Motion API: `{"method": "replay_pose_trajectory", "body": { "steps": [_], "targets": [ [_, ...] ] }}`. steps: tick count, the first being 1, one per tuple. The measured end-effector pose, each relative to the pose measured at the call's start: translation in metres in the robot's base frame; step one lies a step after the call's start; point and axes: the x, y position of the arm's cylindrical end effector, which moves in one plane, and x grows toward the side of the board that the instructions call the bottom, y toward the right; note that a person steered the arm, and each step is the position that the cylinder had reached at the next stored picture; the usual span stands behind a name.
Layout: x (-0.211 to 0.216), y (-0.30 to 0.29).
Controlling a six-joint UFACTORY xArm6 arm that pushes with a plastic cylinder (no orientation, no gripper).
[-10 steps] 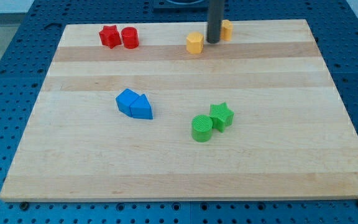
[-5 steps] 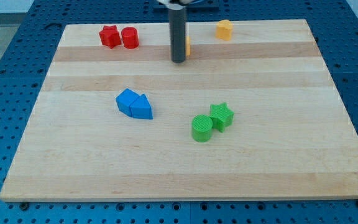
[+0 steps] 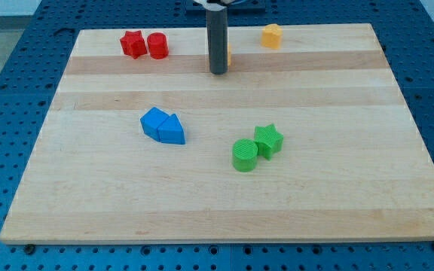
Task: Push yellow hexagon closer to the red circle
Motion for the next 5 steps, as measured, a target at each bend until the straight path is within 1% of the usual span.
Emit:
{"method": "replay_pose_trajectory", "body": {
  "steps": [1, 2, 3, 4, 5],
  "targets": [
    [-0.017, 0.000],
    [-0.005, 0.006],
    [-0.001, 0.037],
    [-0.027, 0.056],
    [-0.048, 0.050]
  ]
}}
